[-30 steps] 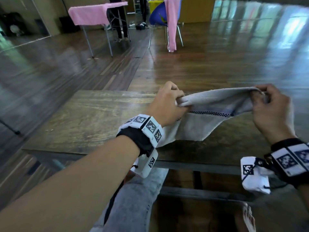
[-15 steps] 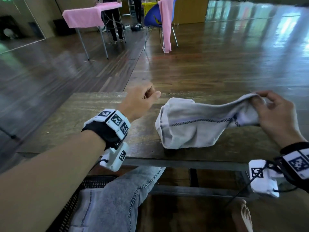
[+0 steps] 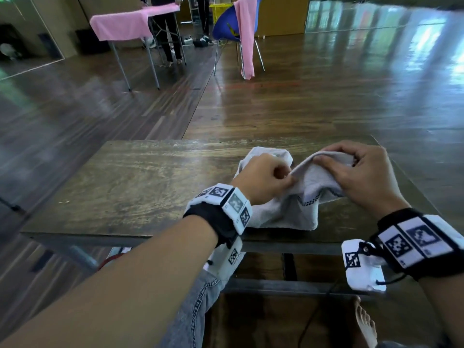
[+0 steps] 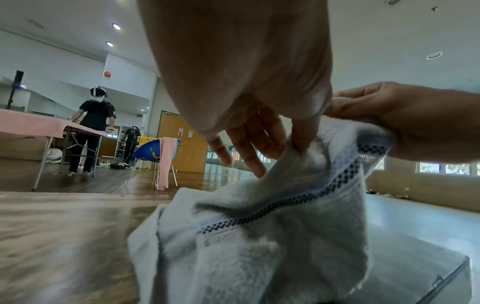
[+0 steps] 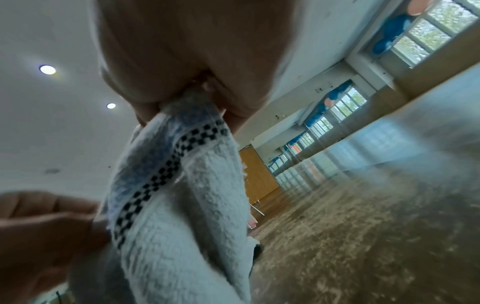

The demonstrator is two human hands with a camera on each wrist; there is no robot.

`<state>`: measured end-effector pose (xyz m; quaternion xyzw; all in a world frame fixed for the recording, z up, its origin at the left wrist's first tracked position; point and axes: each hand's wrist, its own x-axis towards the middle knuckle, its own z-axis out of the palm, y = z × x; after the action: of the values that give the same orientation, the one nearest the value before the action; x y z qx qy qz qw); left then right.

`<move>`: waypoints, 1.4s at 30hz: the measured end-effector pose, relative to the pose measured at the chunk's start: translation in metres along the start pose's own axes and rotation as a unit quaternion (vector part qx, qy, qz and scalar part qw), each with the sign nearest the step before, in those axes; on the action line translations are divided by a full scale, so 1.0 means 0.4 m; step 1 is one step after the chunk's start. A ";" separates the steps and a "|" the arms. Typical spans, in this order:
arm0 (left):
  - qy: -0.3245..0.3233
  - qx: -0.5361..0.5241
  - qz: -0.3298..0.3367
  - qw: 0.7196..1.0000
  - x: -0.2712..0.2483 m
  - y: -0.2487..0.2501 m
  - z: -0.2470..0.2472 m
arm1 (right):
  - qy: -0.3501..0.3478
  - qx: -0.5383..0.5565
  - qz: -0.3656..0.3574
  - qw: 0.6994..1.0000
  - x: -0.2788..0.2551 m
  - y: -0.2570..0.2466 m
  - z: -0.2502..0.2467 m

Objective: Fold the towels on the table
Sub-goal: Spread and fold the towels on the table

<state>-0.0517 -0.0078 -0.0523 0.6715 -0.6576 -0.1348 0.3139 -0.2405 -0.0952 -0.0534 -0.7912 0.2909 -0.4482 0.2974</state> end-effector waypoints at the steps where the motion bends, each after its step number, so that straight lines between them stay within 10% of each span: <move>1: -0.015 0.005 -0.008 1.000 -0.005 -0.012 -0.001 | 0.020 0.005 0.001 1.000 0.004 0.000 -0.006; 8: -0.038 0.083 -0.033 0.995 -0.042 -0.109 -0.043 | 0.182 0.069 0.026 0.981 0.034 0.012 -0.020; 13: 0.163 0.101 -0.088 0.977 -0.023 -0.178 -0.123 | 0.181 0.044 0.035 0.982 0.049 0.042 -0.011; 17: 0.141 0.063 -0.150 0.977 -0.026 -0.213 -0.131 | -0.048 -0.119 0.097 0.987 0.054 0.087 0.024; 20: -0.002 0.010 -0.218 0.976 -0.028 -0.249 -0.095 | -0.300 -0.265 0.134 0.907 0.060 0.114 0.052; 30: -0.174 0.066 -0.033 0.982 0.057 -0.281 0.005 | -0.404 -0.155 0.059 0.899 0.130 0.161 0.228; 35: -0.294 0.046 -0.091 0.950 0.178 -0.293 -0.048 | -0.525 -0.174 0.062 0.831 0.226 0.177 0.235; 37: -0.240 0.061 -0.061 0.967 0.244 -0.288 -0.086 | -0.438 -0.154 0.039 0.885 0.271 0.190 0.227; 39: -0.056 0.073 -0.014 0.996 0.312 -0.278 -0.119 | -0.214 -0.119 0.005 0.970 0.311 0.210 0.223; 42: 0.233 0.120 -0.015 0.965 0.383 -0.279 -0.173 | 0.037 -0.135 -0.027 0.990 0.361 0.226 0.185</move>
<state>0.0936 -0.1463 -0.0305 0.7269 -0.5673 0.1007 0.3737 -0.1308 -0.2436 -0.0732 -0.8145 0.3381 -0.4419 0.1642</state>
